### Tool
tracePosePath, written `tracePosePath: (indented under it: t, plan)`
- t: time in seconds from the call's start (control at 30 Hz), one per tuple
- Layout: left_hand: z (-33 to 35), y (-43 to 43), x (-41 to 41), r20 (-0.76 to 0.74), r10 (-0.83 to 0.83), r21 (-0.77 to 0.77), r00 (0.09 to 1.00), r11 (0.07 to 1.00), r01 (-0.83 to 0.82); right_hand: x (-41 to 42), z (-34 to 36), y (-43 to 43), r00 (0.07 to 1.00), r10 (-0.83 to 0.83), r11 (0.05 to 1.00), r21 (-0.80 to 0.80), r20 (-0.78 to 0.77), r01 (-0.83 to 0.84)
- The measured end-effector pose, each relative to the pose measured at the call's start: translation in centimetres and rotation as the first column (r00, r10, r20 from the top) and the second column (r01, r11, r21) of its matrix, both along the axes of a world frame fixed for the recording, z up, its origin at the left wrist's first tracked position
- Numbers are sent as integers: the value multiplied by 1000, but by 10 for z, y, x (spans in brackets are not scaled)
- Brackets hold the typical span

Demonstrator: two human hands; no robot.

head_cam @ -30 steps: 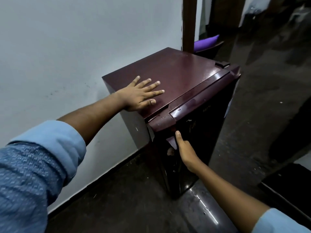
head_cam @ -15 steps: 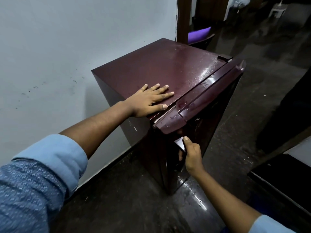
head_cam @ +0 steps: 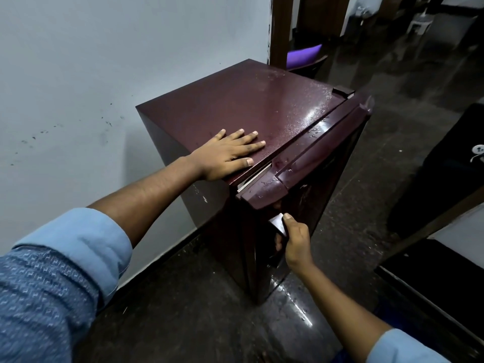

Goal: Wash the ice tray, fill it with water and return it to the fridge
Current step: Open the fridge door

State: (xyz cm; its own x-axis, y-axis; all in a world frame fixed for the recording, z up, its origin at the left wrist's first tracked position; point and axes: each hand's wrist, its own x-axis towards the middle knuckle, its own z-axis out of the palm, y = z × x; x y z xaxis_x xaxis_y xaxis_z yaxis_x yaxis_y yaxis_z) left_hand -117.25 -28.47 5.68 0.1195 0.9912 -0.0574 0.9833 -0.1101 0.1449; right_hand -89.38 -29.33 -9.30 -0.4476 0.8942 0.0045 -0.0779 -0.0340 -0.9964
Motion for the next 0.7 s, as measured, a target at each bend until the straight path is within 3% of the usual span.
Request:
tracePosePath:
  t: [0.43, 0.6, 0.7]
  plan:
    - [0, -3, 8, -1, 33, 24, 999, 999, -33, 55, 18, -1, 998, -47, 999, 3, 44, 47]
    - [0, -3, 8, 1, 66, 19, 998, 998, -66, 72, 34, -6, 987, -161, 986, -44, 5, 161]
    - [2, 2, 20, 44, 160, -6, 986, 987, -160, 90, 22, 3, 998, -62, 997, -40, 4, 62]
